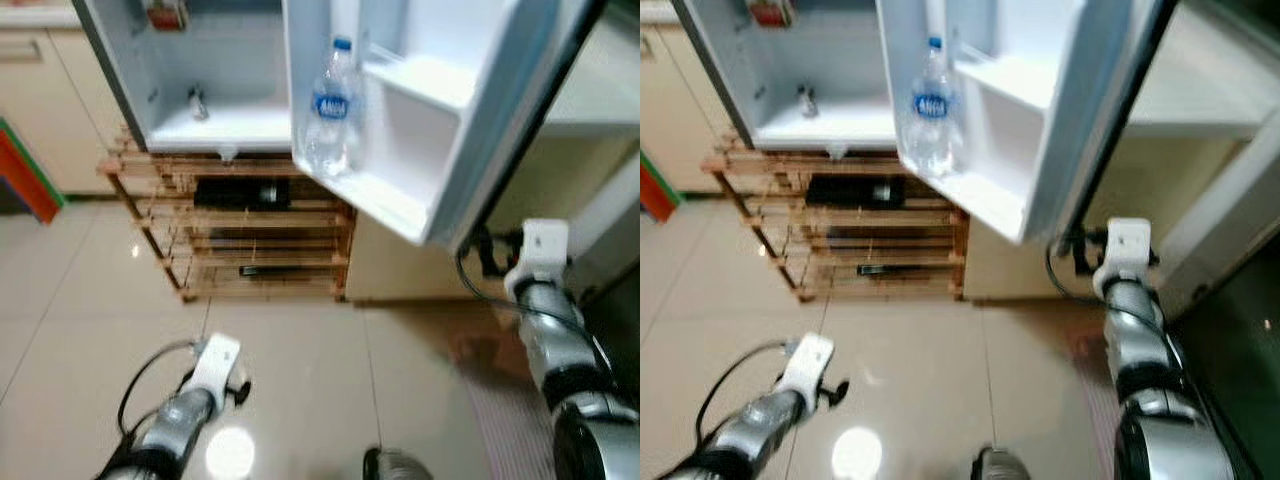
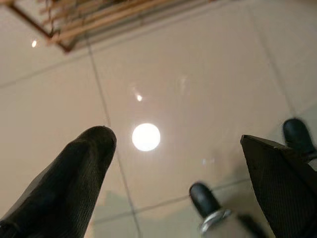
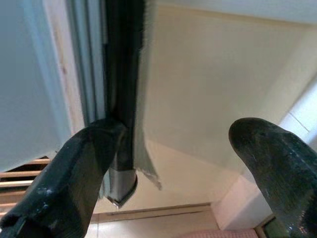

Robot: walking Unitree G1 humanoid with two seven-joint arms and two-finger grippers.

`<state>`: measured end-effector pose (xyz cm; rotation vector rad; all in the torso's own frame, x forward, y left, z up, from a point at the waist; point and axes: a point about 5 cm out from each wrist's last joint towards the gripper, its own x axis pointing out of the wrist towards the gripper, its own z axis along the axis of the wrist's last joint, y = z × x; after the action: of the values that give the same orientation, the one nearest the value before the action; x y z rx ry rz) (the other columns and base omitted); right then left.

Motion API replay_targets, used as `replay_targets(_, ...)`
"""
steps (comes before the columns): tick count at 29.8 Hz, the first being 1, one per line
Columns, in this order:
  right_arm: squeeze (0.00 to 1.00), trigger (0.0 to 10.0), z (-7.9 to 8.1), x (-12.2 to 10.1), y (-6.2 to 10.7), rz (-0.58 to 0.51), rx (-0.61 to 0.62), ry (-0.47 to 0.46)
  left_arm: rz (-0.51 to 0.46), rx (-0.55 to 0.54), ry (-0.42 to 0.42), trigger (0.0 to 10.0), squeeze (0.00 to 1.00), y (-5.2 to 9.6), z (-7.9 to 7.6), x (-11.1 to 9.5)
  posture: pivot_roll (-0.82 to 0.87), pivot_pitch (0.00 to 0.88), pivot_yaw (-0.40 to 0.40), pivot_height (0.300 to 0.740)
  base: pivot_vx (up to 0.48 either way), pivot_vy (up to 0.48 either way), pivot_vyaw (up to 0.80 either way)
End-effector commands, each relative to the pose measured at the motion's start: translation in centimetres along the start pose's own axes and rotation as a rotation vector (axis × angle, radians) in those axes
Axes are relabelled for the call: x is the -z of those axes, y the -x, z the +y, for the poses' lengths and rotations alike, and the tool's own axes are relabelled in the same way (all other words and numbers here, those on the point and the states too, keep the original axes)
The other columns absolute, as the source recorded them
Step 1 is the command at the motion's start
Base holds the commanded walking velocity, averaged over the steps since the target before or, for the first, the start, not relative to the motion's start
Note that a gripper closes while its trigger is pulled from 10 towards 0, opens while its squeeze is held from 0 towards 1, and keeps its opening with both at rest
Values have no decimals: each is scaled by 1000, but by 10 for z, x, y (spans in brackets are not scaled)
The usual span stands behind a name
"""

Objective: Restocking fridge

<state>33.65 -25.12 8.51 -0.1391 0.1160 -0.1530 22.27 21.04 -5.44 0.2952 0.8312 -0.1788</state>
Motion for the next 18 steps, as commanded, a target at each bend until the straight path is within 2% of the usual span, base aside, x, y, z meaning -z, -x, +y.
replay_targets(1,0,10000,-3,2,0,18,11,7,29,-28,2,10000,0,4,5,15,5,163,15,726,0,0,0)
replay_targets(3,0,10000,-4,3,-1,25,14,11,47,-39,-1,10000,0,7,8,23,16,173,18,726,0,0,0)
replay_targets(5,0,10000,-4,3,-1,27,16,6,86,-53,-1,10000,0,13,11,40,23,182,19,726,0,0,0)
replay_targets(8,0,10000,-1,4,0,21,6,-5,95,-54,1,10000,0,15,11,47,22,188,17,726,0,0,0)
replay_targets(9,0,10000,6,5,2,4,-20,-18,103,-53,0,10000,0,17,10,52,22,189,17,726,0,0,0)
replay_targets(10,0,10000,6,5,2,4,-20,-18,103,-53,0,10000,0,17,10,52,22,189,17,726,0,0,0)
replay_targets(11,0,10000,16,5,4,-31,-57,-45,106,-48,-1,10000,0,18,7,55,7,192,13,726,0,0,0)
replay_targets(13,0,10000,20,4,5,-49,-73,-59,107,-46,0,10000,0,18,6,56,4,193,13,726,0,0,0)
replay_targets(14,0,10000,30,0,7,-92,-124,-81,107,-43,1,10000,0,17,3,56,-3,192,11,726,0,0,0)
replay_targets(16,0,10000,36,-3,9,-114,-147,-90,106,-43,3,10000,0,17,2,56,-9,192,10,726,0,0,0)
replay_targets(18,0,10000,50,-11,14,-173,-207,-123,104,-40,3,10000,0,16,-1,55,-19,190,10,726,0,0,0)
